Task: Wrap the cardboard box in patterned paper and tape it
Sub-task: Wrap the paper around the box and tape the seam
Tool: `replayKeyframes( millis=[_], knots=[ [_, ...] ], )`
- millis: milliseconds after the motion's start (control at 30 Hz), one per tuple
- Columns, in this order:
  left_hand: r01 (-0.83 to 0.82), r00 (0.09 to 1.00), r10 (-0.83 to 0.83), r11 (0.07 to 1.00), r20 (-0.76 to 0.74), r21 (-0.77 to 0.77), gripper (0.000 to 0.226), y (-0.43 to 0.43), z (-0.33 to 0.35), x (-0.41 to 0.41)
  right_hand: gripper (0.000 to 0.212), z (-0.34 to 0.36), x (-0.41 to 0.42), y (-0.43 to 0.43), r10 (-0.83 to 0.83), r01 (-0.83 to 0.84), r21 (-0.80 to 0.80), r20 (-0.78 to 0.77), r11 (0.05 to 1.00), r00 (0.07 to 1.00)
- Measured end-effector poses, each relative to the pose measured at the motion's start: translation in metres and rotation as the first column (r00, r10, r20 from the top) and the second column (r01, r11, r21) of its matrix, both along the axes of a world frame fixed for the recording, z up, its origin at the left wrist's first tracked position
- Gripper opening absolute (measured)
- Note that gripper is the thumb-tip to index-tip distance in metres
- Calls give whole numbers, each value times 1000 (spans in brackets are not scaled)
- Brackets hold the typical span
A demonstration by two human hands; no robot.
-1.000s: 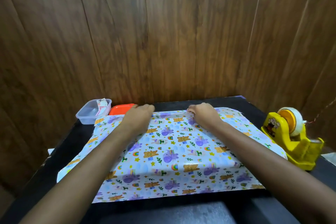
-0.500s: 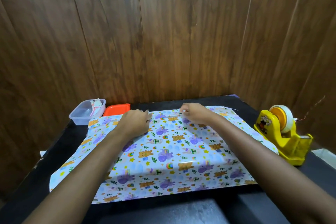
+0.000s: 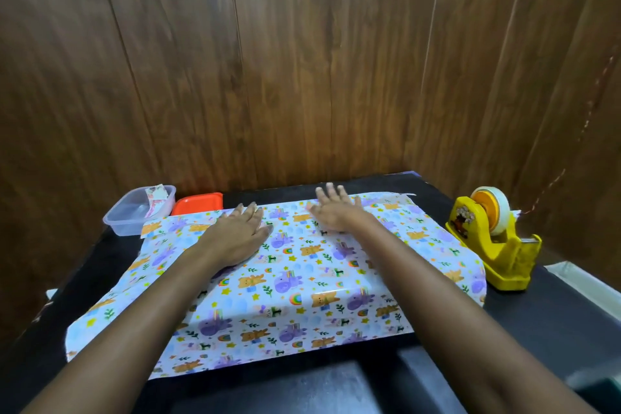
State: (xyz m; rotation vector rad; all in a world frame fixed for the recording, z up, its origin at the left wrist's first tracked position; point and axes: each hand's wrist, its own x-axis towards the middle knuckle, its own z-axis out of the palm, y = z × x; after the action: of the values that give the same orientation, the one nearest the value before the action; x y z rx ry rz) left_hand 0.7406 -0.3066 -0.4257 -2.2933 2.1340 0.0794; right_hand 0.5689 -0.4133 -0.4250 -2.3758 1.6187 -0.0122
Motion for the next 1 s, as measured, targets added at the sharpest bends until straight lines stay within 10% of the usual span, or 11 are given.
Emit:
replayKeyframes(
  millis=[333, 567, 867, 1000],
  knots=[
    [-66, 998, 65, 997, -14, -29, 60, 6, -2, -3, 62, 1, -8, 2, -285, 286, -23, 36, 958, 958],
    [-153, 988, 154, 987, -24, 53, 61, 8, 2, -2, 49, 1, 30, 28, 163, -163, 8, -26, 987, 986],
    [-493, 870, 492, 869, 36, 40, 76, 41, 1, 34, 47, 5, 27, 32, 173, -173, 15, -34, 985, 984],
    [-294, 936, 308, 950, 170, -102, 68, 21, 5, 14, 46, 4, 26, 30, 173, -173, 21, -17, 985, 985]
  ],
)
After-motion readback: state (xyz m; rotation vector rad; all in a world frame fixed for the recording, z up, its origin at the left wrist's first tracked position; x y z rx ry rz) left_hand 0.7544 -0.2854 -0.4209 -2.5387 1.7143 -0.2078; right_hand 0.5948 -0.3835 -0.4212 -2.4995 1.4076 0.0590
